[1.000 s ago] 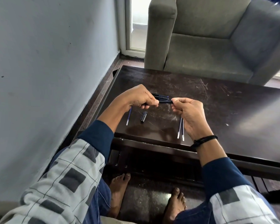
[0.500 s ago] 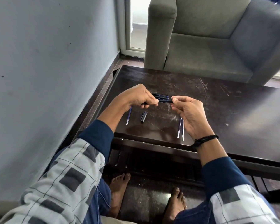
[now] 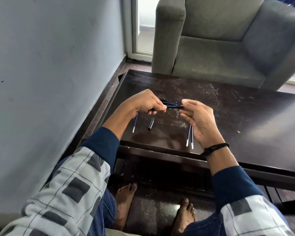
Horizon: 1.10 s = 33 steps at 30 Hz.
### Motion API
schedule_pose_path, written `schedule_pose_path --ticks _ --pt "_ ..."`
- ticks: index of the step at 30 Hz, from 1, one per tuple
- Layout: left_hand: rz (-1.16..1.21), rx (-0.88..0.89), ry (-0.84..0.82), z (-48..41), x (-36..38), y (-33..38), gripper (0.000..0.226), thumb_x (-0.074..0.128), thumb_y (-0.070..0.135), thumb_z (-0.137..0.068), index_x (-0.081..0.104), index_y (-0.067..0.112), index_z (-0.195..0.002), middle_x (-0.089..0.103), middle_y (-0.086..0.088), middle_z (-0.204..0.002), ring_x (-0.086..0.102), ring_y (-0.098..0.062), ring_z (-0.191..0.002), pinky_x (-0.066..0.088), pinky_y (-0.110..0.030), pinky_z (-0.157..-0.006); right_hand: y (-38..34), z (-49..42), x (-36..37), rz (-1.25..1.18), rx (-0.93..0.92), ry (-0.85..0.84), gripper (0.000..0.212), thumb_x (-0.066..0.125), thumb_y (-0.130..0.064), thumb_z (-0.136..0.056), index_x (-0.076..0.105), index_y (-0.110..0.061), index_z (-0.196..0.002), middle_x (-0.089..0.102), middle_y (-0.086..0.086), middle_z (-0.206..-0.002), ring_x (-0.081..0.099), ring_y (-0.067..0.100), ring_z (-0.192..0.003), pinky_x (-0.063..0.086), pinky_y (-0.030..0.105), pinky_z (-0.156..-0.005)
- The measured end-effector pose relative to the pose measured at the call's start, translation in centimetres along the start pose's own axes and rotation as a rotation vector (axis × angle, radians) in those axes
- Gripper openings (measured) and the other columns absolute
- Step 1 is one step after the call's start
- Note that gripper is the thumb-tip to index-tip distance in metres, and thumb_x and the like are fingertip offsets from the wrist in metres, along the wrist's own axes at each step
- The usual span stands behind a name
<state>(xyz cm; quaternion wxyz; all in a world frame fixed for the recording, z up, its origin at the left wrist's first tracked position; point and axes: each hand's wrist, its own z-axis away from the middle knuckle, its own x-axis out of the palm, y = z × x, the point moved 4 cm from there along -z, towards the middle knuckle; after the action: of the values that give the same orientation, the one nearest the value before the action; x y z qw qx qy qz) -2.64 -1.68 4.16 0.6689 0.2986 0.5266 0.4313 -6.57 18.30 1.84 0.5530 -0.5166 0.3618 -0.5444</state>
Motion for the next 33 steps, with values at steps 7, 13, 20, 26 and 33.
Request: schedule_pose_path --ticks 7,13,20,26,33 --pt "-0.008 0.000 -0.005 -0.07 0.11 0.00 0.012 0.075 0.019 -0.089 0.082 0.009 -0.088 0.066 -0.011 -0.070 0.049 -0.010 -0.056 0.042 -0.018 -0.055 0.43 -0.33 -0.19 0.074 -0.016 0.012 0.004 0.076 -0.005 -0.089 0.075 -0.002 -0.088 0.075 0.011 -0.082 0.071 0.017 -0.076 0.060 0.027 -0.077" --pt "-0.010 -0.003 -0.005 -0.18 0.24 -0.10 0.015 0.075 0.020 -0.089 0.081 0.007 -0.089 0.065 -0.016 -0.077 0.048 -0.012 -0.058 0.042 -0.018 -0.055 0.22 -0.22 -0.09 0.044 -0.018 0.004 0.021 0.081 -0.023 -0.087 0.075 -0.009 -0.102 0.077 0.005 -0.095 0.072 0.015 -0.081 0.061 0.030 -0.084" --pt "-0.019 0.015 -0.004 -0.24 0.23 0.02 0.014 0.075 0.018 -0.089 0.081 0.006 -0.090 0.072 -0.023 -0.086 0.049 -0.008 -0.055 0.042 -0.015 -0.052 0.70 -0.54 0.09 0.163 -0.043 0.005 0.008 0.076 -0.009 -0.090 0.075 -0.001 -0.089 0.076 0.020 -0.091 0.069 0.021 -0.080 0.059 0.026 -0.077" --pt "-0.006 0.009 0.004 -0.46 0.34 -0.18 0.015 0.075 0.020 -0.089 0.081 0.007 -0.088 0.063 -0.011 -0.065 0.048 -0.011 -0.055 0.041 -0.016 -0.052 0.42 -0.20 0.14 0.091 -0.024 -0.031 0.020 0.081 -0.018 -0.087 0.075 -0.006 -0.102 0.078 0.014 -0.101 0.071 0.019 -0.082 0.060 0.031 -0.084" --pt "0.001 0.010 -0.001 -0.31 0.59 -0.04 0.014 0.074 0.016 -0.090 0.080 0.003 -0.091 0.067 -0.007 -0.066 0.049 -0.007 -0.051 0.041 -0.014 -0.048 0.54 -0.27 0.27 0.187 -0.058 -0.019 0.006 0.079 -0.002 -0.085 0.076 -0.006 -0.088 0.075 0.013 -0.090 0.069 0.022 -0.082 0.059 0.029 -0.080"
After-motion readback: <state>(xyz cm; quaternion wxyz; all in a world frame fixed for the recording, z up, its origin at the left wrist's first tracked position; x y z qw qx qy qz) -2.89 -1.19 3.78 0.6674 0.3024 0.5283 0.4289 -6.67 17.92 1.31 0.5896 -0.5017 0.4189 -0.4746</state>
